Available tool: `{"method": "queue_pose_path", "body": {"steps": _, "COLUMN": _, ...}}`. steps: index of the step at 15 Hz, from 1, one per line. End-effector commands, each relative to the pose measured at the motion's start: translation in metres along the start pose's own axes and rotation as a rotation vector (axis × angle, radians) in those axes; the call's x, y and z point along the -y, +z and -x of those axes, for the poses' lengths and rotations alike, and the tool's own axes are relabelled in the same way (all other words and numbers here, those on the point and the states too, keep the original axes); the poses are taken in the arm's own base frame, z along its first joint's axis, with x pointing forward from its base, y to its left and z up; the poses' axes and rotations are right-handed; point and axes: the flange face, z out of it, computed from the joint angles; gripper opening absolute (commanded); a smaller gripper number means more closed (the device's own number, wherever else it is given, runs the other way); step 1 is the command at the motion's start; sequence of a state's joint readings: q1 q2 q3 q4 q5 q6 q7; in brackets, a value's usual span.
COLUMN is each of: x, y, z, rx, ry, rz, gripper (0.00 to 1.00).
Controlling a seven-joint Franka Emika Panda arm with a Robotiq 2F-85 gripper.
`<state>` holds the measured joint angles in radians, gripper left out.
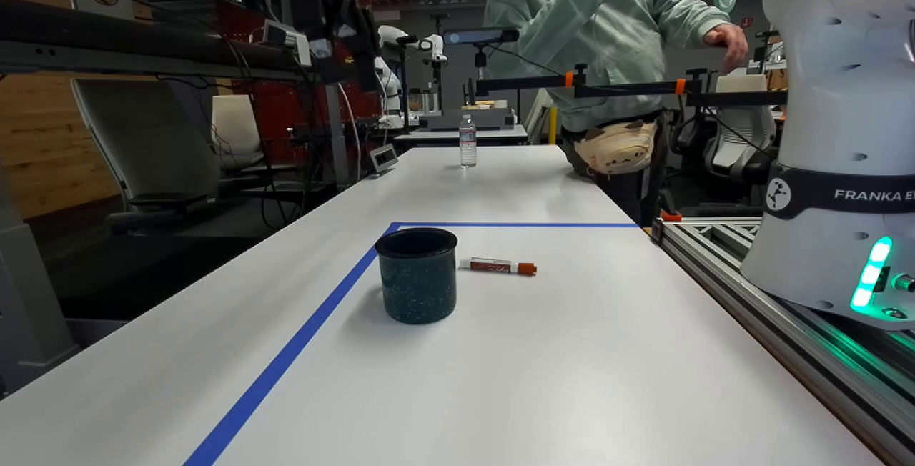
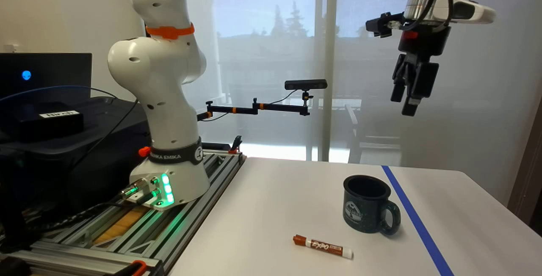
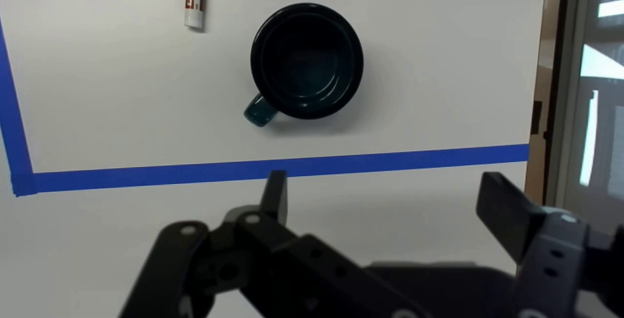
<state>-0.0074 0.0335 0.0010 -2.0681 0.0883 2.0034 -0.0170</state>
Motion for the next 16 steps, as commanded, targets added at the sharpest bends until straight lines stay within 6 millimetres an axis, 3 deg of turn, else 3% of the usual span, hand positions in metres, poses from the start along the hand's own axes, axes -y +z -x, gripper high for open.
{"method": "queue_pose_path", "body": {"steps": 1, "x": 0.006, "y": -0.006, "z": 0.006, "rx": -0.026, "ry": -0.004, "rz": 0.019, "gripper": 1.00}}
{"method": "queue_pose_path", "body": {"steps": 16, "x": 0.016, "y": -0.006, "z": 0.009, "rx": -0.038, "ry": -0.023, "rz": 0.042, "gripper": 1.00}}
